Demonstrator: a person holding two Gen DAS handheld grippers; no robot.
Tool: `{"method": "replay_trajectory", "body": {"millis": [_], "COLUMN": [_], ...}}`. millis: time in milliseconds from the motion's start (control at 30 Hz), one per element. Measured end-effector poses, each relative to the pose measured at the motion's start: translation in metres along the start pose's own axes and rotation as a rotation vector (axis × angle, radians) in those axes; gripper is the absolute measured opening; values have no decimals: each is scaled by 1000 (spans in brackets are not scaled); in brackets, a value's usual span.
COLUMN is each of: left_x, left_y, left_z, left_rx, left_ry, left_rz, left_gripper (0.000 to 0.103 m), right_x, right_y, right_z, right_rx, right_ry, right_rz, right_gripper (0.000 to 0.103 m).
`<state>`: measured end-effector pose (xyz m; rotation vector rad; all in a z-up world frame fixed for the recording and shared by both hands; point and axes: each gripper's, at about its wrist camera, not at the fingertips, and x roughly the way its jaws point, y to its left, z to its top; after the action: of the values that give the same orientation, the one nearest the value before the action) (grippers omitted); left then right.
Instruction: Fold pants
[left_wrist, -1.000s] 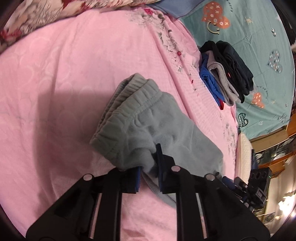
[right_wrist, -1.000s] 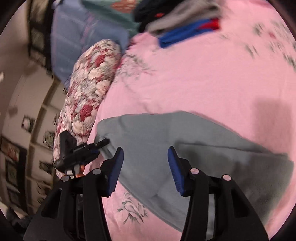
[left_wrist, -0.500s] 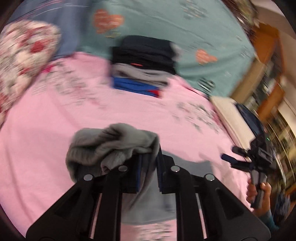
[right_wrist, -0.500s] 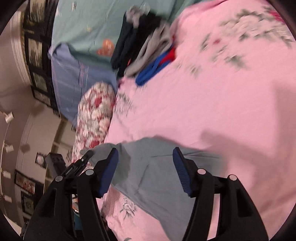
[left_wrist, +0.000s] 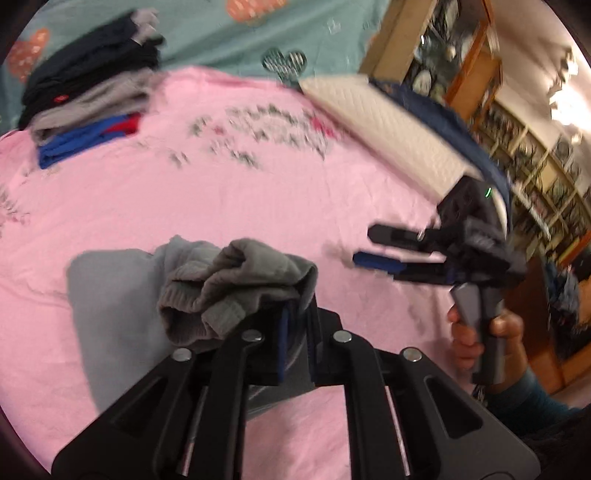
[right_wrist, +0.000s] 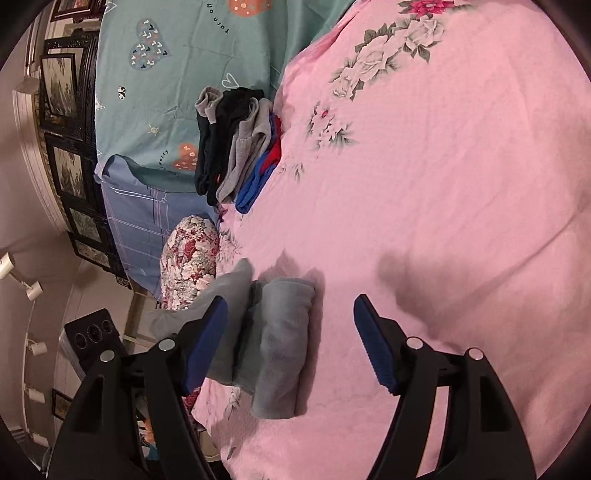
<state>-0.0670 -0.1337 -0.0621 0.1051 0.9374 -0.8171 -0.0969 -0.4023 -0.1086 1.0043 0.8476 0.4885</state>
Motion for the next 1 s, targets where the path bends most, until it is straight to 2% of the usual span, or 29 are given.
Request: {"method": "replay_trajectory", "body": {"millis": [33, 67, 100, 133, 233, 333, 400, 467, 600, 667, 800, 867, 967, 1000], "left_x": [13, 23, 27, 26, 10, -21, -45, -71, -102, -102, -78, -61, -34, -32], "left_y": [-8, -13, -18, -23, -28, -7, 12, 38, 89, 110, 129, 133, 137, 135], "left_z": [-4, -8, -12, -15, -17, -21, -26, -39, -62, -74, -86, -89, -92, -93], "left_rx": [25, 34, 40, 52, 73, 15, -30, -90, -233, -299, -372, -380, -358, -331], "left_ry": [39, 80, 102, 96, 57, 9, -36, -84, -147, -145, -91, -48, 37, 34], "left_rz": [-5, -11, -34, -62, -79, -129, -118, -83, -26, -21, -37, -36, 40, 54], "left_gripper": [32, 63, 79, 80, 80, 80, 85, 85, 88, 88, 88, 88, 88, 88], "right_x": [0, 0, -1, -2, -7, -5, 1, 11, 47, 71, 111, 120, 126, 127], "right_y": [1, 3, 5, 7, 15, 28, 41, 63, 106, 118, 121, 114, 107, 107], "right_z": [-2, -3, -4, -5, -4, -3, -6, -13, -36, -48, -63, -64, -63, -61], "right_rx": [-6, -11, -16, -21, -44, -48, -52, -87, -154, -154, -130, -112, -129, -130], "right_ry": [5, 11, 18, 24, 20, 48, 86, 143, 275, 348, 411, 395, 336, 314], "right_rz": [2, -1, -4, -3, 11, 100, 168, 230, 270, 240, 62, -27, -166, -188], "right_gripper": [72, 74, 74, 74, 75, 74, 75, 75, 75, 75, 75, 75, 75, 75]}}
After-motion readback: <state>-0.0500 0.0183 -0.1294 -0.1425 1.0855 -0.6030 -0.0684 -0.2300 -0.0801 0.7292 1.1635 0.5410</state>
